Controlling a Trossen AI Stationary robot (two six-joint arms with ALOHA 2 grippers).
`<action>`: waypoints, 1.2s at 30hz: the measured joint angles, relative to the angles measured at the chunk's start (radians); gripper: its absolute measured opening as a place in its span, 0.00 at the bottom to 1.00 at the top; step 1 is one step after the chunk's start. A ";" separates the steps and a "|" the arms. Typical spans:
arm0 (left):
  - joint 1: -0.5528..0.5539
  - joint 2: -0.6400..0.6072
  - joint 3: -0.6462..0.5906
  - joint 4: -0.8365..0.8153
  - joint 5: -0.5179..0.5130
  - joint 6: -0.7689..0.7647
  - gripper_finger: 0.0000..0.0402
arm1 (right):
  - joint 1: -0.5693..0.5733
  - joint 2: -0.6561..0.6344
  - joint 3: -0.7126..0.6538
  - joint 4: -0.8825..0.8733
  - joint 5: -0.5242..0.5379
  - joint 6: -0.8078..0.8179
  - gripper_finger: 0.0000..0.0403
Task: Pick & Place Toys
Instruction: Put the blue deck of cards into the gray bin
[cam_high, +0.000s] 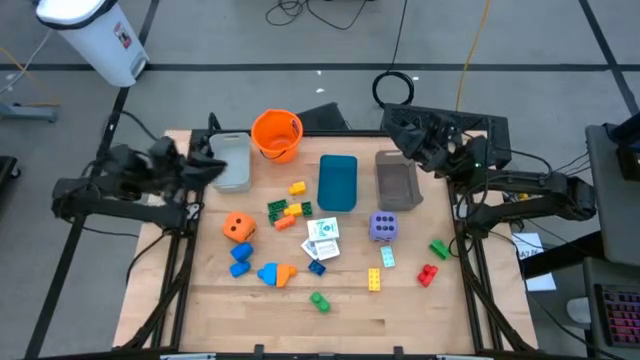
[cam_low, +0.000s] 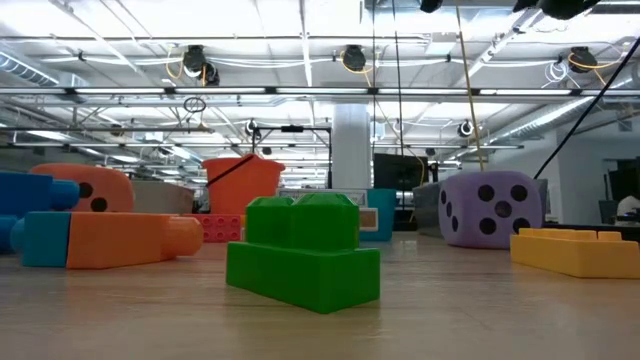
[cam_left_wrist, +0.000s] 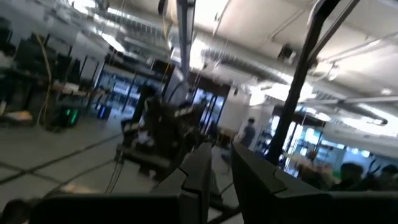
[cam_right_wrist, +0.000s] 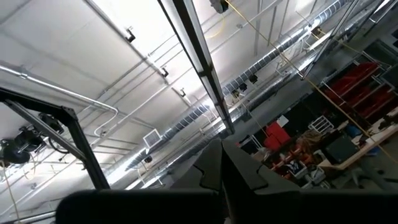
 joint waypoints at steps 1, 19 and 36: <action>0.000 0.020 0.000 0.000 -0.006 0.007 0.17 | 0.000 0.000 0.013 -0.024 -0.010 -0.011 0.00; 0.001 0.223 0.000 0.077 -0.337 -0.029 0.17 | 0.015 0.023 0.362 -0.832 -0.133 -0.514 0.00; 0.001 0.277 0.000 0.221 -0.428 -0.027 0.17 | -0.003 0.023 0.337 -0.833 -0.133 -0.595 0.00</action>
